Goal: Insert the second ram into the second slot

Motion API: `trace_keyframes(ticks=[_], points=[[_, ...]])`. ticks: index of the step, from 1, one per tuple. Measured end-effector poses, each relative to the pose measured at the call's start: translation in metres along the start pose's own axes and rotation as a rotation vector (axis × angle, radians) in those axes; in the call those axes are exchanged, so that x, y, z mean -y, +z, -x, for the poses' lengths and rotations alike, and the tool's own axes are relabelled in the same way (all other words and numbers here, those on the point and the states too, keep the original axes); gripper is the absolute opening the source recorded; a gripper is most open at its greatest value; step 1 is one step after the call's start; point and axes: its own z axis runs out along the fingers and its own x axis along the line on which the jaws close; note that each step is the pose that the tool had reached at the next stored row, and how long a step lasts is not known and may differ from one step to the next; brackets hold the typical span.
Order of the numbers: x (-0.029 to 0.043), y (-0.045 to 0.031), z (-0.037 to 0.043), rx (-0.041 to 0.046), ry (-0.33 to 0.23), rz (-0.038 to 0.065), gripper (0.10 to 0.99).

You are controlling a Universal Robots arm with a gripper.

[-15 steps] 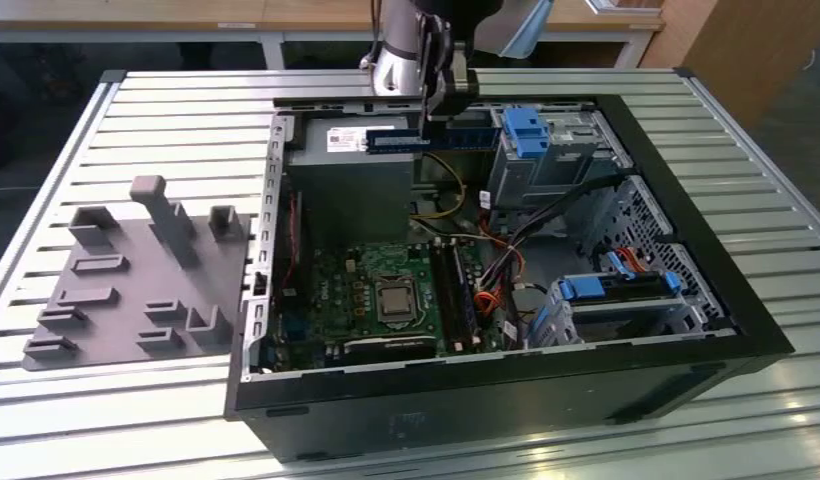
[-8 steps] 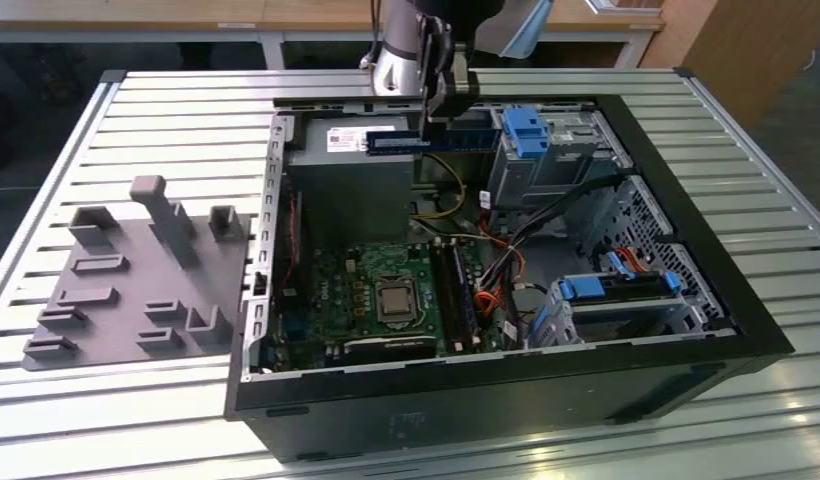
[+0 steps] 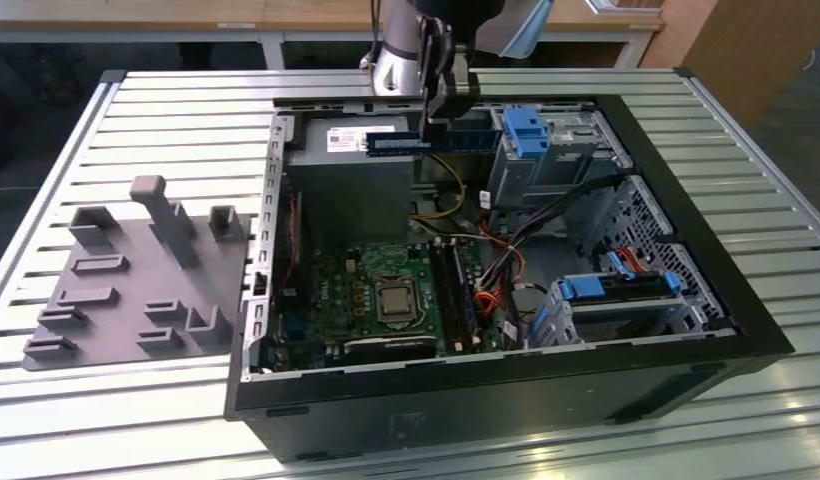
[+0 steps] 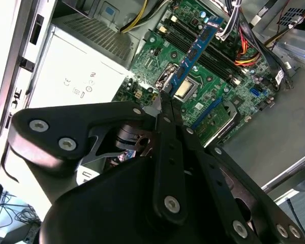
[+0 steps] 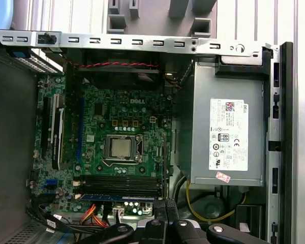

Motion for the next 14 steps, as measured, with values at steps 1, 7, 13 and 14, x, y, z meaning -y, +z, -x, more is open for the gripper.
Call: trace_keyframes(ticks=[1, 7, 13, 14], points=[[0.0000, 0.0000, -0.0002, -0.0001, 0.000, 0.000, 0.114], [0.0000, 0.0000, -0.0014, -0.0002, 0.000, 0.000, 0.114], [-0.0003, -0.0002, -0.0106, -0.0177, 0.001, 0.000, 0.114], [-0.0003, -0.0002, -0.0108, -0.0177, 0.001, 0.000, 0.114]])
